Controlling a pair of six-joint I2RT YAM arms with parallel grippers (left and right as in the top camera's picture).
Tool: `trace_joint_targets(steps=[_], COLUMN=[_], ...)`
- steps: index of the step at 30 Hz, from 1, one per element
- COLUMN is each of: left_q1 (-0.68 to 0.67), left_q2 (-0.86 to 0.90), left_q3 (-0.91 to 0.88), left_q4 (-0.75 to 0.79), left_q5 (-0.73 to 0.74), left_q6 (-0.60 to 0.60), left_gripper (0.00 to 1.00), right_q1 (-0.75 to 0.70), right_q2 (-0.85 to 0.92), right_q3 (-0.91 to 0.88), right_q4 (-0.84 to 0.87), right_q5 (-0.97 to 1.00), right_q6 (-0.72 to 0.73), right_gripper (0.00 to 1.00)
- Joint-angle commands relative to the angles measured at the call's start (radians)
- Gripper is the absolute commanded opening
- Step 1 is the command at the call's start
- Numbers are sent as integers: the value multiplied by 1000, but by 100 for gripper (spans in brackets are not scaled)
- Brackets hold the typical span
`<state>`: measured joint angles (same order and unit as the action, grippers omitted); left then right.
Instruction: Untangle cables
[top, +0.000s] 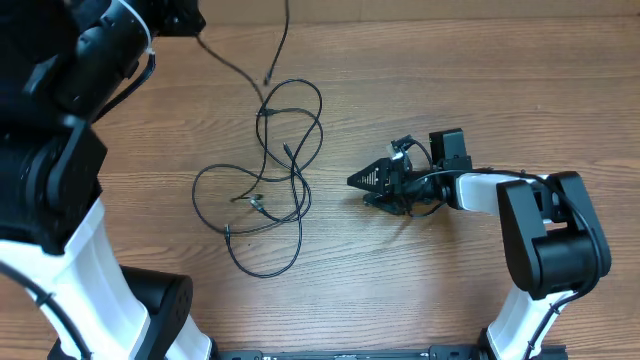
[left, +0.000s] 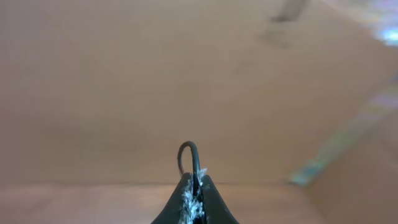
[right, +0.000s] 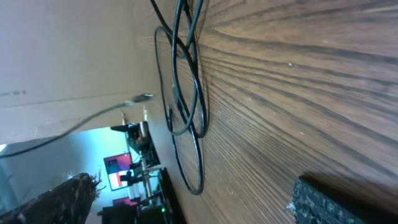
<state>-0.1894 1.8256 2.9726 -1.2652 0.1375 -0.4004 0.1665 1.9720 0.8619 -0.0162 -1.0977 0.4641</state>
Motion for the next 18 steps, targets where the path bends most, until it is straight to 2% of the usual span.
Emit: trace_joint_targets(steps=[1,3,8,18], left_q1=[6,23,90,401], left_q2=[20,20,20,20], left_q3=[-60,-101,-194,-420], left_q4=[-21,-15,13,-19], left_q5=[-398,-476,-486,-488], left_q6=[42,42,42,41], left_gripper=[4,4,4,4], right_q1=[-3,-3,-3,-3], right_q2=[10,10,10,10], right_q3=[-4,-4,-4,-4], right_q4=[-3,-4,-4,-4], right_q5=[111,114,114,118], right_q6=[34,34,34,34], right_gripper=[100,100,100,100])
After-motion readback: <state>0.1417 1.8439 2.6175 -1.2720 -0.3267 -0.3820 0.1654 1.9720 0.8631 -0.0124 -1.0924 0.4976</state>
